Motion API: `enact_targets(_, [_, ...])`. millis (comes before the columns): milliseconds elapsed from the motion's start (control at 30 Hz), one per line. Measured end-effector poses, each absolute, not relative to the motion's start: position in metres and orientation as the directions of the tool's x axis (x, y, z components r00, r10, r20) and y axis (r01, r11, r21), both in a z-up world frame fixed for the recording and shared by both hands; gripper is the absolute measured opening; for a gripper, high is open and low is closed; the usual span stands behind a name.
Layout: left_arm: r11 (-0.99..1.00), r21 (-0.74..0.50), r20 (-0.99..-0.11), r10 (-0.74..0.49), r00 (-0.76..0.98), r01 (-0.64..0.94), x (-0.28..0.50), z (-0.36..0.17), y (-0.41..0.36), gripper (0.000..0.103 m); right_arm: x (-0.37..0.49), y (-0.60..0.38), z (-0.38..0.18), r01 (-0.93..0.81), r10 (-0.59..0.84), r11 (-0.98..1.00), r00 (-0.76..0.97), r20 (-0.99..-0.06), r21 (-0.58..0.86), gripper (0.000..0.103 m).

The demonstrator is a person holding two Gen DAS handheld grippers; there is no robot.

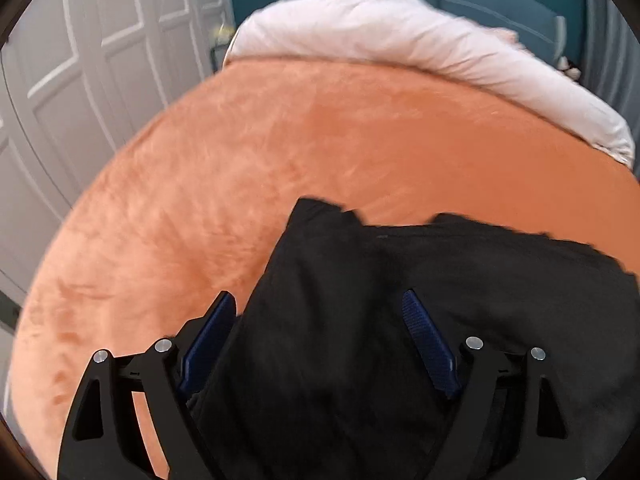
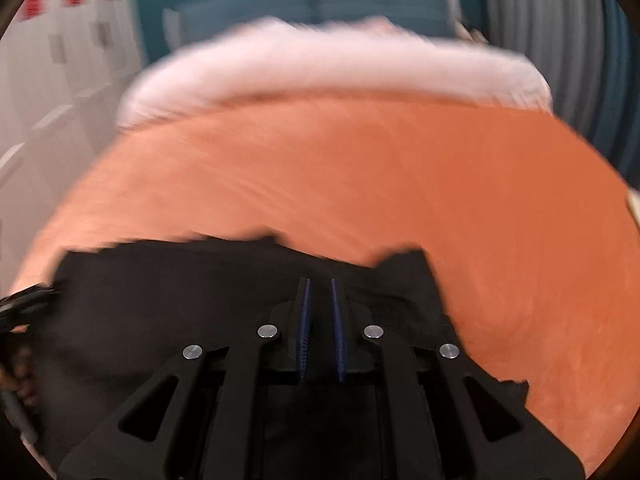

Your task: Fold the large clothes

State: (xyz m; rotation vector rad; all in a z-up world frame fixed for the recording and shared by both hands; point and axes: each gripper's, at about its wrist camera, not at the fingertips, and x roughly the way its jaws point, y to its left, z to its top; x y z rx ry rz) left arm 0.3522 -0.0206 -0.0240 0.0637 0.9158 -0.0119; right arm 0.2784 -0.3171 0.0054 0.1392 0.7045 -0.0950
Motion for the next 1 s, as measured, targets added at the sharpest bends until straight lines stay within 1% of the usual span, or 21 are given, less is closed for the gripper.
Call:
enact_targets(33, [0.998, 0.045, -0.782, 0.007, 0.624, 0.044, 0.338, -0.010, -0.028, 0.082, 0.270, -0.293, 0.017, 0.070, 0.029, 0.989, 0.769, -0.638, 0.129, 0.011])
enact_targets(100, [0.997, 0.039, -0.778, -0.012, 0.628, 0.067, 0.323, 0.004, -0.041, 0.082, 0.265, -0.257, 0.021, -0.018, 0.120, 0.987, 0.752, -0.648, 0.161, 0.011])
enact_targets(167, [0.994, 0.057, -0.777, -0.017, 0.629, 0.098, 0.309, 0.012, -0.058, 0.082, 0.262, -0.226, 0.018, -0.083, 0.165, 0.984, 0.734, -0.659, 0.155, 0.011])
enact_targets(267, [0.989, 0.086, -0.775, -0.011, 0.632, 0.123, 0.297, 0.018, -0.074, 0.082, 0.259, -0.206, 0.003, -0.099, 0.167, 0.986, 0.703, -0.691, 0.138, 0.010])
enact_targets(333, [0.989, 0.076, -0.786, -0.017, 0.618, 0.125, 0.296, 0.015, -0.075, 0.082, 0.259, -0.214, -0.010, -0.063, 0.158, 0.985, 0.679, -0.717, 0.158, 0.010])
enact_targets(400, [0.989, 0.076, -0.801, -0.015, 0.599, 0.125, 0.295, 0.007, -0.075, 0.082, 0.255, -0.238, -0.023, -0.001, 0.118, 0.988, 0.666, -0.737, 0.158, 0.007])
enact_targets(500, [0.985, 0.118, -0.817, 0.024, 0.576, 0.126, 0.294, -0.011, -0.072, 0.082, 0.243, -0.289, -0.037, 0.119, 0.062, 0.975, 0.659, -0.750, 0.185, 0.007])
enact_targets(533, [0.984, 0.127, -0.826, 0.037, 0.563, 0.123, 0.296, -0.020, -0.066, 0.085, 0.238, -0.305, -0.040, 0.158, 0.040, 0.969, 0.656, -0.754, 0.189, 0.007])
enact_targets(600, [0.986, 0.130, -0.831, 0.049, 0.554, 0.108, 0.295, -0.030, -0.054, 0.088, 0.225, -0.348, -0.048, 0.272, -0.044, 0.947, 0.638, -0.769, 0.171, 0.007])
enact_targets(667, [0.989, 0.127, -0.838, 0.066, 0.541, 0.077, 0.300, -0.038, -0.037, 0.088, 0.217, -0.376, -0.052, 0.347, -0.094, 0.923, 0.621, -0.778, 0.165, 0.007])
enact_targets(700, [0.990, 0.127, -0.839, 0.074, 0.539, 0.063, 0.303, -0.037, -0.031, 0.087, 0.217, -0.385, -0.052, 0.361, -0.098, 0.916, 0.623, -0.776, 0.174, 0.005])
enact_targets(733, [0.991, 0.126, -0.837, 0.081, 0.541, 0.047, 0.309, -0.034, -0.028, 0.084, 0.219, -0.393, -0.049, 0.373, -0.109, 0.911, 0.627, -0.771, 0.175, 0.006])
enact_targets(767, [0.991, 0.129, -0.833, 0.087, 0.546, 0.038, 0.314, -0.031, -0.028, 0.084, 0.223, -0.395, -0.044, 0.376, -0.123, 0.912, 0.635, -0.762, 0.166, 0.007])
enact_targets(800, [0.991, 0.131, -0.827, 0.089, 0.555, 0.036, 0.318, -0.028, -0.029, 0.084, 0.230, -0.394, -0.039, 0.367, -0.129, 0.917, 0.648, -0.751, 0.159, 0.011])
enact_targets(900, [0.987, 0.151, -0.821, 0.095, 0.563, 0.053, 0.337, -0.033, -0.041, 0.084, 0.257, -0.382, -0.044, 0.327, -0.121, 0.936, 0.649, -0.751, 0.131, 0.011])
enact_targets(933, [0.984, 0.169, -0.826, 0.108, 0.554, 0.060, 0.342, -0.042, -0.045, 0.087, 0.261, -0.380, -0.051, 0.319, -0.113, 0.939, 0.636, -0.763, 0.126, 0.011])
enact_targets(1000, [0.981, 0.184, -0.812, 0.115, 0.572, 0.064, 0.344, -0.054, -0.046, 0.089, 0.271, -0.380, -0.070, 0.309, -0.109, 0.945, 0.611, -0.784, 0.110, 0.010])
